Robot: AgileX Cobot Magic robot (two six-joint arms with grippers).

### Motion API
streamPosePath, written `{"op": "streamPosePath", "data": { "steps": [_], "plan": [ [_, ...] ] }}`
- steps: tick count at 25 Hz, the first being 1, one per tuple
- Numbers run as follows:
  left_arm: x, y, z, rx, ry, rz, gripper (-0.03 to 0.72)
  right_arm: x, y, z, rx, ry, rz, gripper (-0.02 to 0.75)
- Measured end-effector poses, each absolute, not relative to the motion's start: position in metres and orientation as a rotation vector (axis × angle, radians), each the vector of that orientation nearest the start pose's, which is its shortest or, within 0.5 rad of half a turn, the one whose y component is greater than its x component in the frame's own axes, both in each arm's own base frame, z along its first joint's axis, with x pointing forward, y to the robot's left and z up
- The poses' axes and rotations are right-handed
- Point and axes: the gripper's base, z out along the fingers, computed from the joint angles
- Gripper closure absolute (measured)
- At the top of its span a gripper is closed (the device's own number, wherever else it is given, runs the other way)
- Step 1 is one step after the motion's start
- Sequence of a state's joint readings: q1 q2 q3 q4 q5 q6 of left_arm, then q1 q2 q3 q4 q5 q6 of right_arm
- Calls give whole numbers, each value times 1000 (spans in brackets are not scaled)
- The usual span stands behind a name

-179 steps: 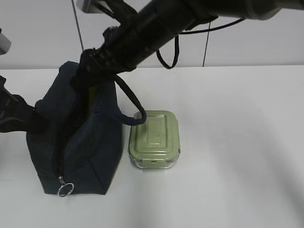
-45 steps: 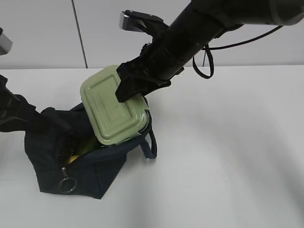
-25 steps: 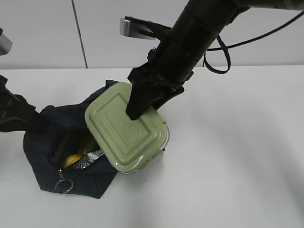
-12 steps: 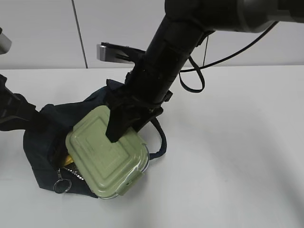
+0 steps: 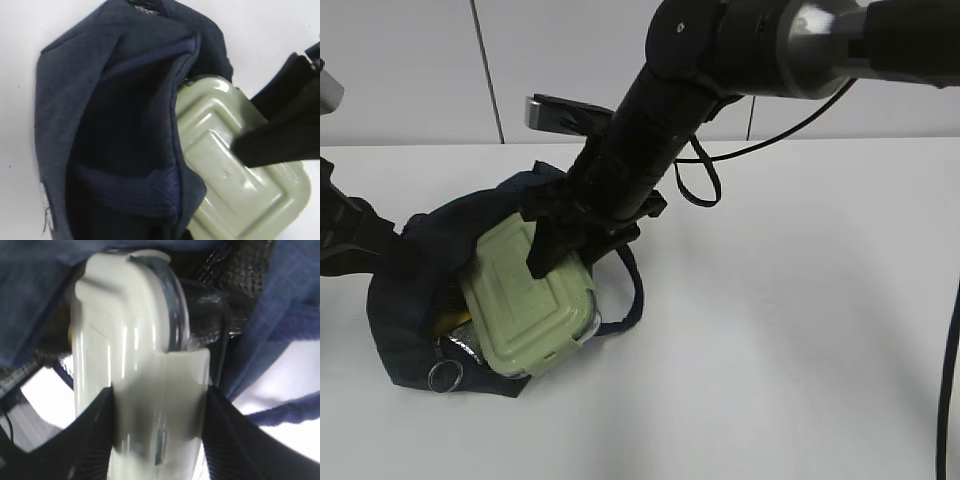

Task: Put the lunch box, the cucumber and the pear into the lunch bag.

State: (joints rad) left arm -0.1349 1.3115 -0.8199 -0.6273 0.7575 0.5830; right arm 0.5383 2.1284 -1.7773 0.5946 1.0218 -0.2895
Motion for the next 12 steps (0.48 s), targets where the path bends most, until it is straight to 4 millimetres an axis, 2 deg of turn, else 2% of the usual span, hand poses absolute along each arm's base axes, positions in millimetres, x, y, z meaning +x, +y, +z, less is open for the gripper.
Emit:
{"op": "streamPosePath", "data": {
  "steps": [7, 12],
  "plan": [
    [237, -70, 255, 448, 2558, -563, 687, 387, 281, 248, -685, 2578, 881, 370],
    [237, -70, 254, 449, 2560, -565, 687, 397, 285, 253, -567, 2492, 916, 370]
  ]
}}
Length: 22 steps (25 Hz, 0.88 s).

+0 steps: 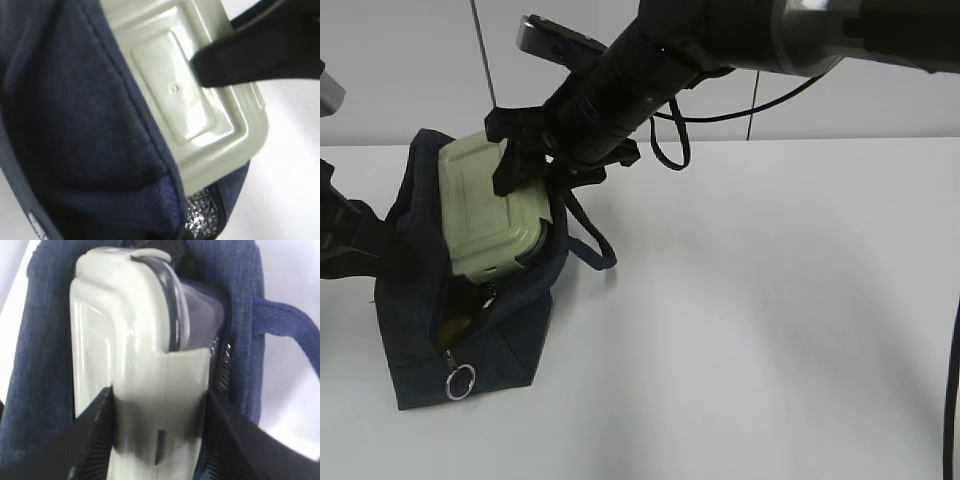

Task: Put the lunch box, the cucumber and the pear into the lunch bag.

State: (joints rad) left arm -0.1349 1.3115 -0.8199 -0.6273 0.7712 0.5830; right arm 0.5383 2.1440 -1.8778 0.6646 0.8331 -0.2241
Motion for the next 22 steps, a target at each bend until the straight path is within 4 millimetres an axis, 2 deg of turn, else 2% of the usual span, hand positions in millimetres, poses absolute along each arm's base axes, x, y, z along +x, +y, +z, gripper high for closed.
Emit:
{"op": "streamPosePath", "data": {
  "steps": [2, 7, 11, 13, 17, 20, 22],
  "plan": [
    [237, -70, 254, 450, 2560, -566, 687, 399, 289, 247, -535, 2500, 954, 371],
    [236, -70, 254, 453, 2565, -570, 687, 400, 302, 213, -536, 2561, 1000, 371],
    [236, -70, 254, 454, 2567, -572, 687, 394, 313, 209, -647, 2524, 989, 357],
    [235, -70, 254, 457, 2570, -575, 687, 392, 315, 213, -724, 2507, 990, 311],
    [235, -70, 254, 457, 2571, -575, 687, 387, 316, 229, -906, 2502, 989, 155],
    [235, -70, 254, 457, 2570, -575, 687, 392, 312, 256, -973, 2462, 916, 148],
    [235, -70, 254, 456, 2570, -574, 687, 397, 307, 275, -984, 2432, 805, 163]
  ]
}}
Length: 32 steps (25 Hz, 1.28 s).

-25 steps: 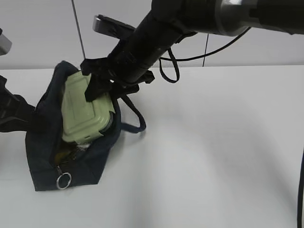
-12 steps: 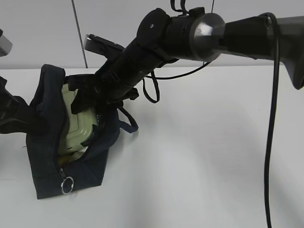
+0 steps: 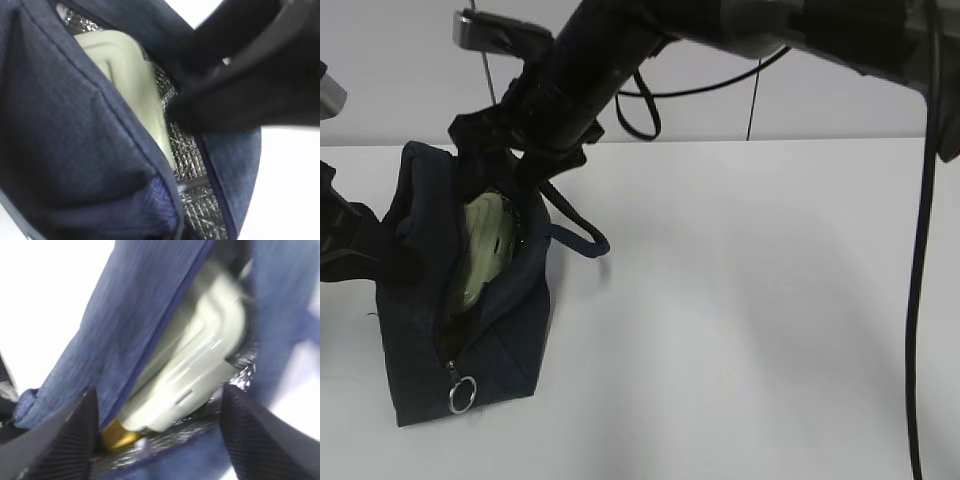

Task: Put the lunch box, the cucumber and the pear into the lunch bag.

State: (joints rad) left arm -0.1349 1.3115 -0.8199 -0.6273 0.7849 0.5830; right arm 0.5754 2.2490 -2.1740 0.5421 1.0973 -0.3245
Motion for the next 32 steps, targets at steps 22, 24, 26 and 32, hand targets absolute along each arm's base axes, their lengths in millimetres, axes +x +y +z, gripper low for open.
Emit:
{"op": "streamPosePath", "data": {
  "steps": [22, 24, 26, 32],
  "plan": [
    [236, -70, 254, 450, 2561, -566, 687, 412, 308, 249, -951, 2532, 681, 681],
    [237, -70, 255, 449, 2558, -564, 687, 413, 304, 250, -936, 2549, 622, 724],
    [240, -70, 257, 452, 2556, -567, 687, 414, 297, 256, -916, 2568, 561, 729],
    [273, -78, 265, 475, 2563, -595, 687, 403, 272, 287, -890, 2580, 461, 734]
  ]
}}
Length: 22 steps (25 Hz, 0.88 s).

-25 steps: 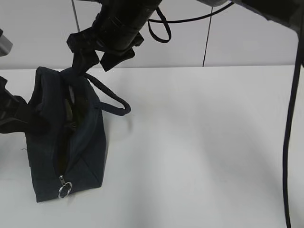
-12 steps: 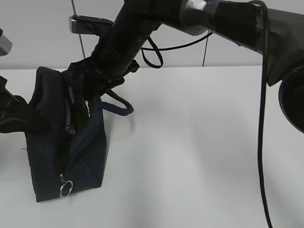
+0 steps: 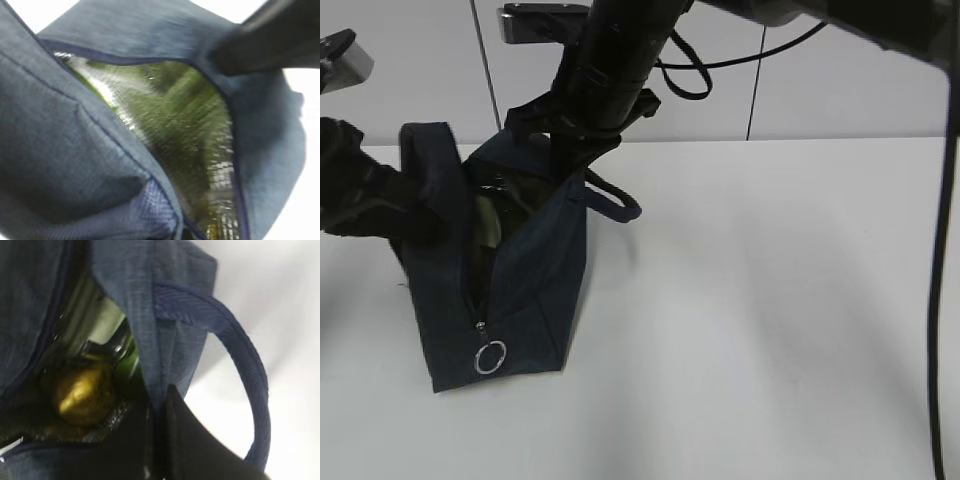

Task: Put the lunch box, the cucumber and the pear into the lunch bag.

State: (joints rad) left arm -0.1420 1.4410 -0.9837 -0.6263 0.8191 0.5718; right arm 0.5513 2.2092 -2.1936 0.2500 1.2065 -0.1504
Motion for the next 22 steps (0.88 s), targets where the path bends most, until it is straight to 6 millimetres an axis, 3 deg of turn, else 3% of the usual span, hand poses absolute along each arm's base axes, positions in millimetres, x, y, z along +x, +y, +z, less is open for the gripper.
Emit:
{"op": "streamPosePath", "data": {
  "steps": [6, 11, 15, 20, 22],
  "plan": [
    [302, -106, 270, 557, 2565, -582, 687, 378, 234, 289, -767, 2583, 420, 734],
    [312, -136, 267, 642, 2565, -582, 687, 333, 196, 274, -680, 2524, 490, 734],
    [318, -153, 260, 690, 2576, -586, 687, 305, 182, 269, -655, 2469, 505, 734],
    [319, -159, 255, 697, 2582, -585, 680, 303, 177, 270, -640, 2426, 493, 730],
    [321, -159, 256, 691, 2572, -578, 638, 305, 177, 270, -640, 2404, 489, 685]
  ]
}}
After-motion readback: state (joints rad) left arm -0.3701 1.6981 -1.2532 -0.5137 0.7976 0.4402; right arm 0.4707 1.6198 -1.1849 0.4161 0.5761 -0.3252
